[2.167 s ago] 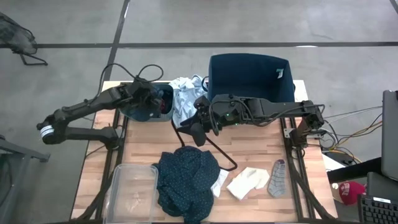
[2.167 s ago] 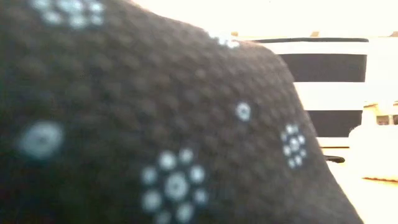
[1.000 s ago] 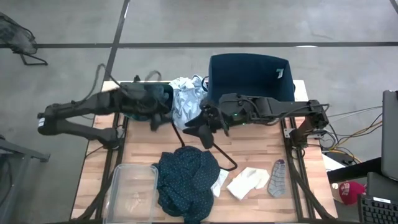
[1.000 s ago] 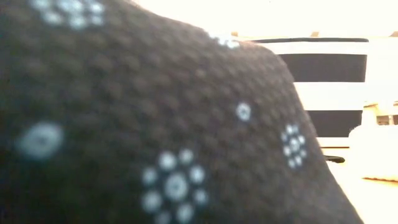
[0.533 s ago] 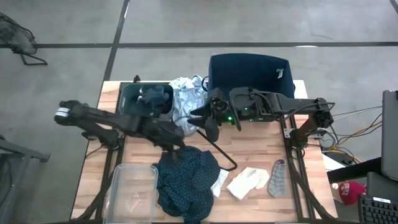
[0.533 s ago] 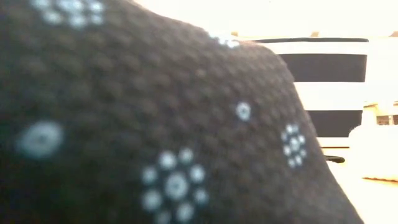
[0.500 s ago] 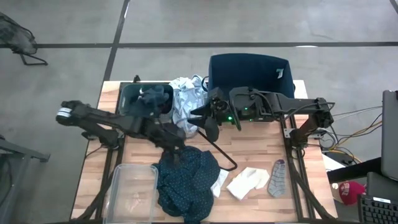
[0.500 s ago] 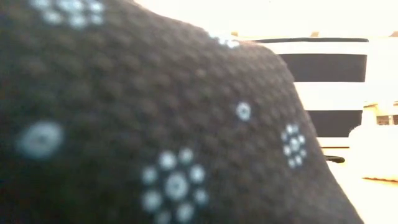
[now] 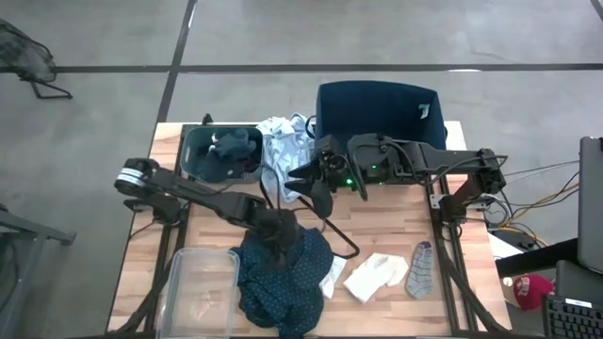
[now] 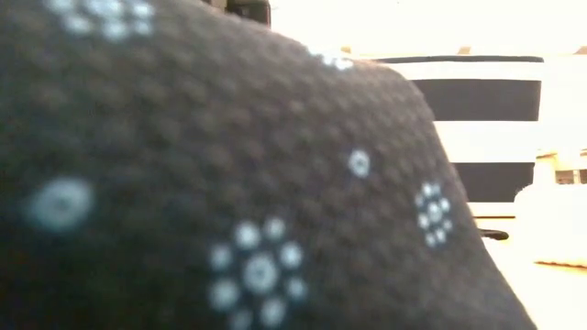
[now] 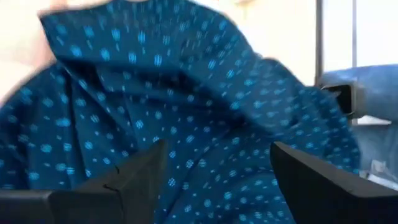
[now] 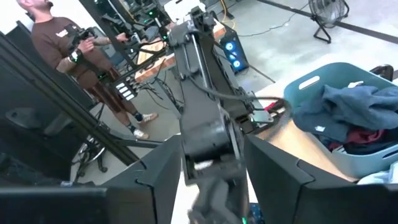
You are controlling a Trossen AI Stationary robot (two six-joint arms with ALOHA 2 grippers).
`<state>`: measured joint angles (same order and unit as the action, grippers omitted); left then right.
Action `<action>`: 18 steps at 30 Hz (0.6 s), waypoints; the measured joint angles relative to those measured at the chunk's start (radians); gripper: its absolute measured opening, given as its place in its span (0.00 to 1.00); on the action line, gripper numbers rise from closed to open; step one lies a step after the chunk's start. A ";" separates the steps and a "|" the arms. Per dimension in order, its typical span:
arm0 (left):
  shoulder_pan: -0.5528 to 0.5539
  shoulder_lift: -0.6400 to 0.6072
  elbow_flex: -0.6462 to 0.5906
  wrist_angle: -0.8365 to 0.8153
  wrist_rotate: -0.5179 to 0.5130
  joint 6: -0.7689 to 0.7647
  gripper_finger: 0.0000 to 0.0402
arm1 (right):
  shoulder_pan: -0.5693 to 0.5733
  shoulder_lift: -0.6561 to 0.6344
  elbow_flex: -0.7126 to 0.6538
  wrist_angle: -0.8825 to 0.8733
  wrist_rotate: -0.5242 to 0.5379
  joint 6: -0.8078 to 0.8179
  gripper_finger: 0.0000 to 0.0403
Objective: Pick & Place Cloths
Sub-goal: Put the blue shirt into the blue bin
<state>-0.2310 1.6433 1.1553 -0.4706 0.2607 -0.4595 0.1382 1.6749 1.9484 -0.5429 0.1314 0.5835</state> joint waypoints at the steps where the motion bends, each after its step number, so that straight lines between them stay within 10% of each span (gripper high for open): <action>1: 0.000 0.015 -0.001 0.000 0.010 -0.003 0.73 | 0.001 0.000 0.000 0.000 0.000 0.000 0.42; 18: -0.005 0.195 0.001 0.009 -0.008 -0.003 0.68 | 0.037 0.000 0.000 0.002 0.000 0.008 0.48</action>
<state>-0.2356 1.8386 1.1564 -0.4614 0.2522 -0.4628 0.1749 1.6749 1.9484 -0.5412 0.1317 0.5919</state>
